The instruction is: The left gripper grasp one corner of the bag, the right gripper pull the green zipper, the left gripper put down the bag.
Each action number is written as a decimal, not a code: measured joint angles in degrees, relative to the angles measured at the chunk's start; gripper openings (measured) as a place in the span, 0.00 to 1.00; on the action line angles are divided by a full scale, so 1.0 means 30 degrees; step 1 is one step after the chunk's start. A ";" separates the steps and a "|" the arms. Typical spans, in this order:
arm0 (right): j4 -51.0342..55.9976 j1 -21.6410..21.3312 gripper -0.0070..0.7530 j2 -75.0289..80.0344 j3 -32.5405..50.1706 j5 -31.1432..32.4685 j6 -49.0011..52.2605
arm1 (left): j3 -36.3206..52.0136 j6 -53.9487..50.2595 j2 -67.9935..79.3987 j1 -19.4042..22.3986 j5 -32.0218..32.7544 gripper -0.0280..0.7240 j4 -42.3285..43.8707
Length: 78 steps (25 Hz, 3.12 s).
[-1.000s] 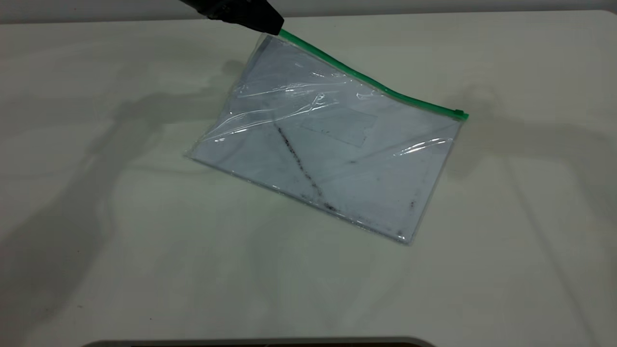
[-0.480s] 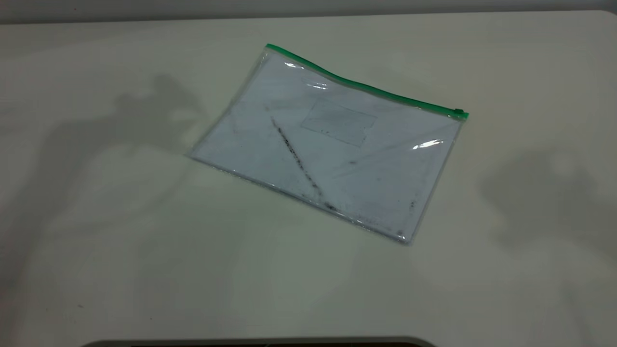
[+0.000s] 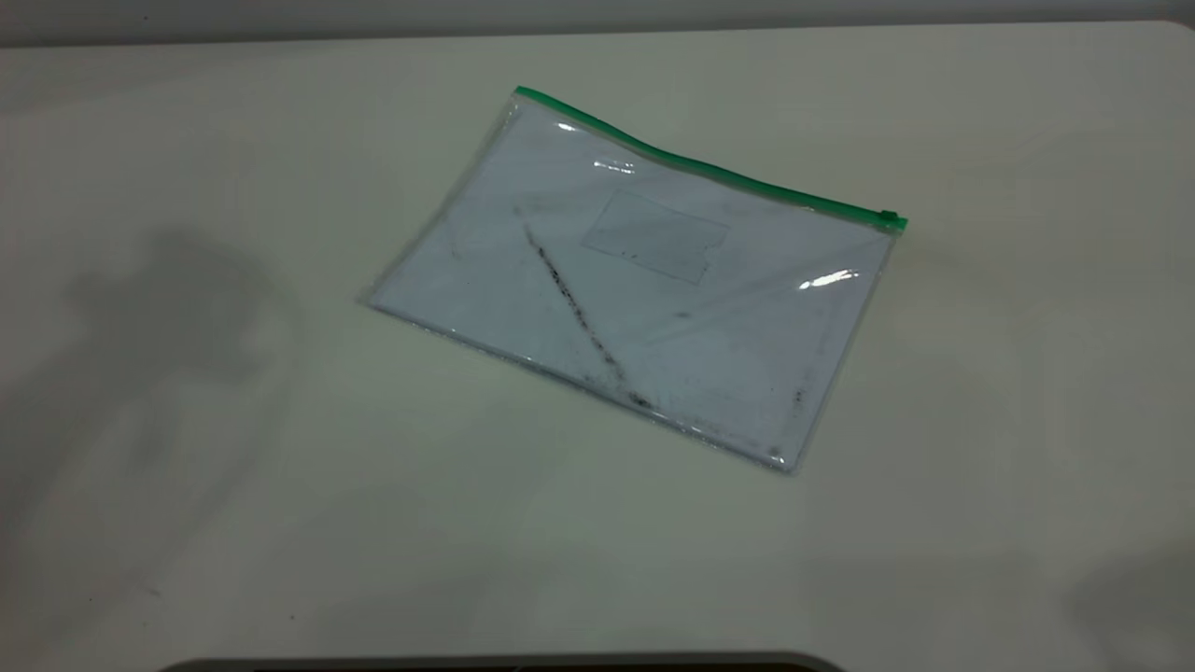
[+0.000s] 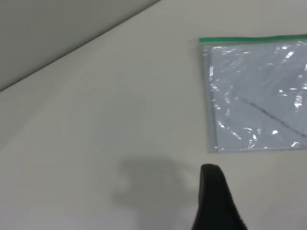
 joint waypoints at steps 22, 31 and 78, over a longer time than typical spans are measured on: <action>-0.4806 0.2186 0.65 -0.7091 0.5906 -0.1919 0.5516 | 2.3981 -0.3257 -1.4148 0.0000 -0.1359 0.73 0.1417; -0.4872 0.2746 0.65 -0.7091 0.5906 -0.1919 0.5772 | 2.4474 -0.4620 -2.0647 0.0000 -0.1185 0.73 0.1746; -0.4904 -0.0349 0.65 -1.5431 0.5906 -0.1703 0.5780 | 2.4520 -0.4755 -2.9506 0.0927 -0.0424 0.73 0.1746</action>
